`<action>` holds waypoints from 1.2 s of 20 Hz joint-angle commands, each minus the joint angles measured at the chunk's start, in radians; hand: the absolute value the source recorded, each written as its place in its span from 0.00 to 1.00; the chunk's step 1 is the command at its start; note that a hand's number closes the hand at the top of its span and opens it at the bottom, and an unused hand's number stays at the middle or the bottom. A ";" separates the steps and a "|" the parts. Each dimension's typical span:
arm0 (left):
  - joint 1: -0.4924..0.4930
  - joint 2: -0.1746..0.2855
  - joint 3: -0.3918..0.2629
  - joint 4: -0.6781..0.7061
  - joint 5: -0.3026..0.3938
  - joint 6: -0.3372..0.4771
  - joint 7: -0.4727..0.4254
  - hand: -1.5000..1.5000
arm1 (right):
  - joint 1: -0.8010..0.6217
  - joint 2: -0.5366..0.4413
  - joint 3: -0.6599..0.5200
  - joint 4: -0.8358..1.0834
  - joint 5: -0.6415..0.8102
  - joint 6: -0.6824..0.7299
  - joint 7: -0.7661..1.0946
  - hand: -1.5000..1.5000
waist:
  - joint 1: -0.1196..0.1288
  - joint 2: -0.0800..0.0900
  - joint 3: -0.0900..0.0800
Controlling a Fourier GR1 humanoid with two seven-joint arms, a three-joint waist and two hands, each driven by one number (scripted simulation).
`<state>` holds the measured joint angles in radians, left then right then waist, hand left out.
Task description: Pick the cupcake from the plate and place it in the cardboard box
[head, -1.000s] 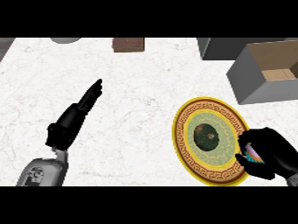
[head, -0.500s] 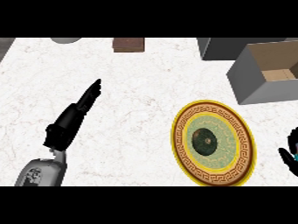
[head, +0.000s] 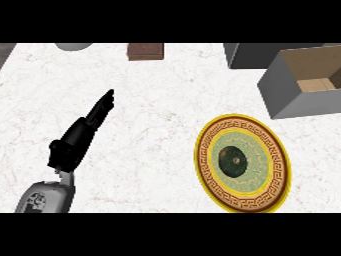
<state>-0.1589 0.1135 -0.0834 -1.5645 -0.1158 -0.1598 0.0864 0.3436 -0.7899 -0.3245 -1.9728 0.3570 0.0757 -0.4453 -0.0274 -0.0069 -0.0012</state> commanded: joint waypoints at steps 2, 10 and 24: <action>0.057 0.001 -0.010 -0.068 0.013 -0.016 0.020 0.50 | 0.076 -0.010 -0.246 -0.089 -0.229 0.148 0.040 1.00 | 0.004 -0.001 0.000; -0.081 -0.024 0.010 0.083 -0.024 0.003 -0.022 0.50 | -0.171 -0.059 -0.304 -0.037 -0.293 0.239 0.346 1.00 | 0.028 0.008 0.001; -0.014 -0.016 0.008 0.048 -0.024 -0.040 -0.045 0.50 | -0.644 -0.052 -0.056 0.355 -0.149 0.206 0.434 1.00 | 0.042 0.010 0.001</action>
<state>-0.1843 0.0818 -0.0898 -1.5486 -0.1414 -0.1823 0.0848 -0.1711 -0.8445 -0.4286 -1.7265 0.1904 0.2947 -0.0457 0.0111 0.0020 -0.0002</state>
